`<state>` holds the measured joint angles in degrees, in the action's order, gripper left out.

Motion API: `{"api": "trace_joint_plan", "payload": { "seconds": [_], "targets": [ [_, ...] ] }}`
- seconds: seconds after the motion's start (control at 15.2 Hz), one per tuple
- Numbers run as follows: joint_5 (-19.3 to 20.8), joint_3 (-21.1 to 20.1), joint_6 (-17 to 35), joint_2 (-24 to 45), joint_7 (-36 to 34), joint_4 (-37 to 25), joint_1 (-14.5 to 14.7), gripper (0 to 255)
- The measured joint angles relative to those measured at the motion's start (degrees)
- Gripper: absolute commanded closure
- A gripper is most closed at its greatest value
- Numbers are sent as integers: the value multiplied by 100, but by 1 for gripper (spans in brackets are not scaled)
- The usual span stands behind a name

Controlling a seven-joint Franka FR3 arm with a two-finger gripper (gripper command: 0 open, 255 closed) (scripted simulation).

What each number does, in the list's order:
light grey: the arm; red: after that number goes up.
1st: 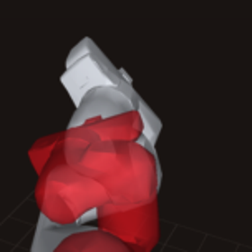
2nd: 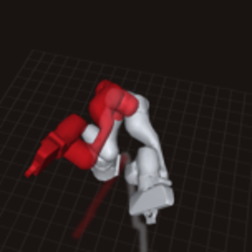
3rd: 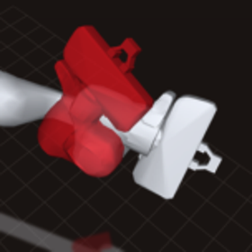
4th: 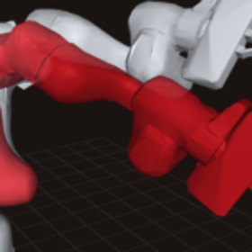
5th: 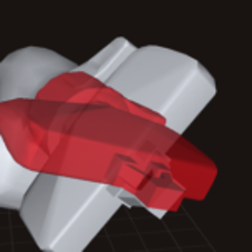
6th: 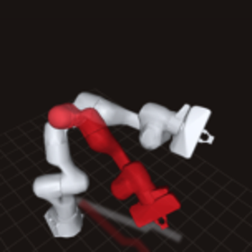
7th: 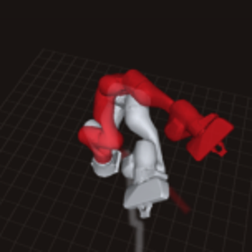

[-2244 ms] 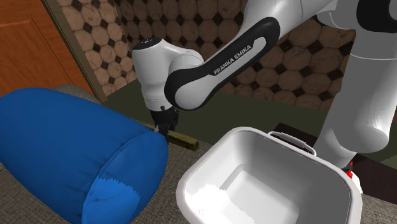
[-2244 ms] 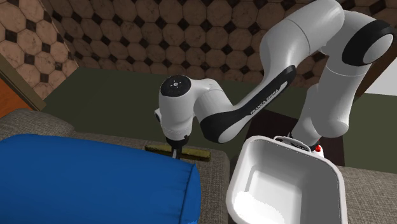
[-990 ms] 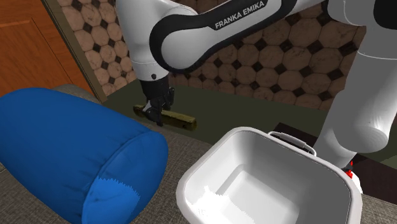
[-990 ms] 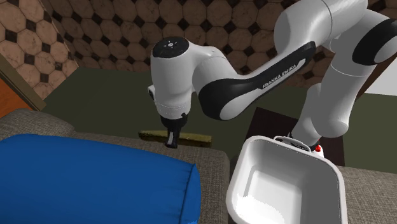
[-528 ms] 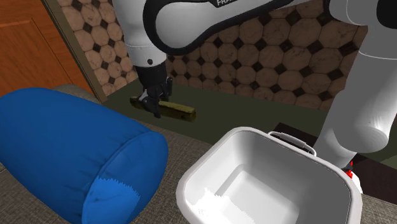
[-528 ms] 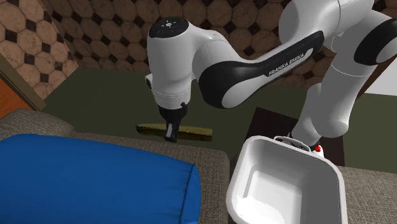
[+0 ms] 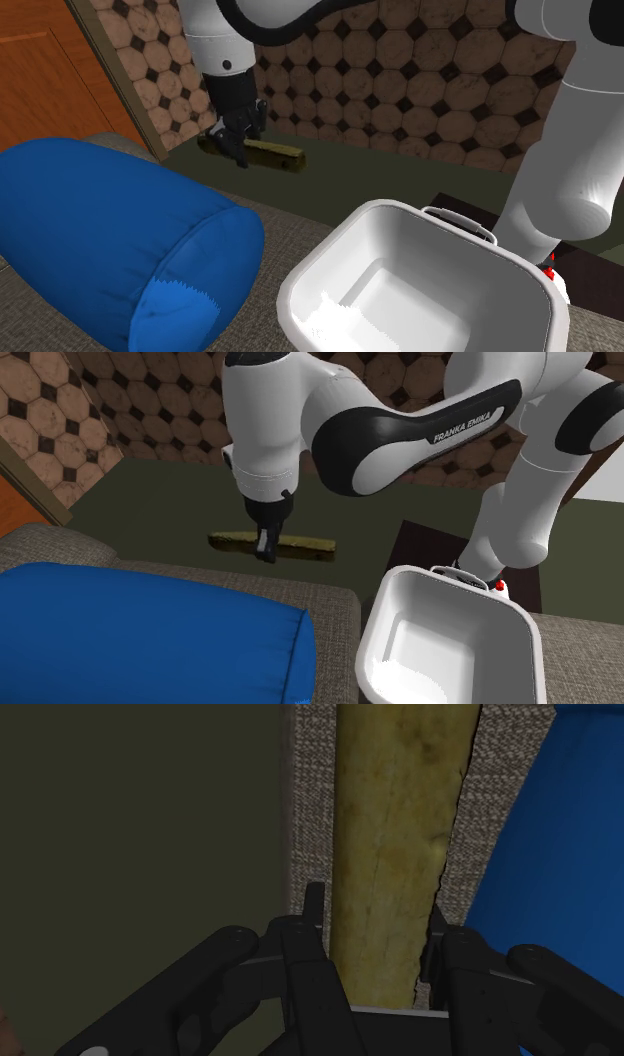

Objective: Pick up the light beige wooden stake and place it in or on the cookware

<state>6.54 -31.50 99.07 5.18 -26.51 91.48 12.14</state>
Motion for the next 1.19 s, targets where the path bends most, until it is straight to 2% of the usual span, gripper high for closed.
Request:
{"api": "trace_joint_plan", "payload": {
  "seconds": [0.26,0.4,0.73,1.19],
  "targets": [
    [45,-10,-331,91,4,-409,26,255],
    [12,-34,-410,19,-36,-421,48,255],
    [-497,-87,-242,-948,-93,572,66,255],
    [-1184,-177,-241,-2230,-335,1677,376,255]
  ]
}}
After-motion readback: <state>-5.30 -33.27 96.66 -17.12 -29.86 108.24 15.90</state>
